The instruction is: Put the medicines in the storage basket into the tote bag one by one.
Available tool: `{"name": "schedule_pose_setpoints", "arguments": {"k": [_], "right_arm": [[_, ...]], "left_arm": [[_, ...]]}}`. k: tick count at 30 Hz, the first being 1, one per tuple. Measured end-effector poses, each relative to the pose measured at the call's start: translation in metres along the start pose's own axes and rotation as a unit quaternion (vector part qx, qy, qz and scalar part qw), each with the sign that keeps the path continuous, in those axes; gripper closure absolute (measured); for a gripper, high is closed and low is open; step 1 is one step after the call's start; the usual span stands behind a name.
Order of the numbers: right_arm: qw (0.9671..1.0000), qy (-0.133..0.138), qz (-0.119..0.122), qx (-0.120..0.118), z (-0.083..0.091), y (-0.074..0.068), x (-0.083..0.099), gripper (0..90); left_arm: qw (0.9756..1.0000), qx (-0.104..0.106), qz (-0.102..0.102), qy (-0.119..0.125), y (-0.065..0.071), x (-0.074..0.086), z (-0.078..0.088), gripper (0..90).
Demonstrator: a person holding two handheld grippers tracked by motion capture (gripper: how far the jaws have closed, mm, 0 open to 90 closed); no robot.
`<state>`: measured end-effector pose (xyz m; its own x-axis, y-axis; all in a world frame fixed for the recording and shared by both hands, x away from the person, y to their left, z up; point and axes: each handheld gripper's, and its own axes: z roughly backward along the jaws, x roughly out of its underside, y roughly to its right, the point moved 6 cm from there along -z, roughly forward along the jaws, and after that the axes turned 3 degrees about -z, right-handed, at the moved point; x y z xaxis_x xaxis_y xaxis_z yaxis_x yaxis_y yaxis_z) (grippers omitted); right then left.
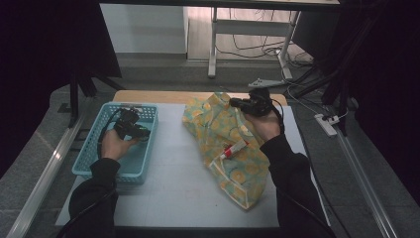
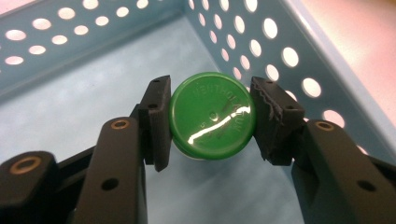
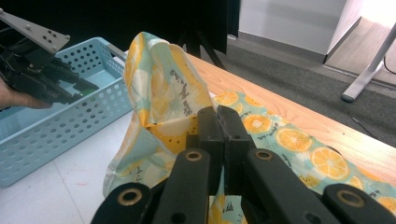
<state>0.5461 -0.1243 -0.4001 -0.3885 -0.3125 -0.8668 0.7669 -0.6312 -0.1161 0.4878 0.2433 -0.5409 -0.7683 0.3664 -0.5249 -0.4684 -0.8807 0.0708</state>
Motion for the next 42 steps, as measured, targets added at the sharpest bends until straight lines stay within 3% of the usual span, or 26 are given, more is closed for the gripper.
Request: {"name": "schedule_pose_setpoints", "arguments": {"k": [12, 22, 33, 42], "right_arm": [[1.0000, 0.002, 0.001, 0.002, 0.001, 0.001, 0.000, 89.6], [1.0000, 0.002, 0.001, 0.003, 0.001, 0.000, -0.001, 89.6], [1.0000, 0.002, 0.003, 0.002, 0.000, -0.002, -0.002, 89.6], [1.0000, 0.002, 0.003, 0.003, 0.000, -0.001, -0.002, 89.6]], "left_arm": [[0.9993, 0.010, 0.001, 0.035, -0.001, -0.008, 0.033, 52.4], [0.9977, 0.006, -0.012, 0.067, 0.013, -0.021, 0.071, 52.4], [0.9937, 0.041, -0.048, 0.093, 0.048, -0.038, 0.091, 52.4], [0.9875, 0.072, -0.089, 0.109, 0.086, -0.051, 0.097, 52.4]]}}
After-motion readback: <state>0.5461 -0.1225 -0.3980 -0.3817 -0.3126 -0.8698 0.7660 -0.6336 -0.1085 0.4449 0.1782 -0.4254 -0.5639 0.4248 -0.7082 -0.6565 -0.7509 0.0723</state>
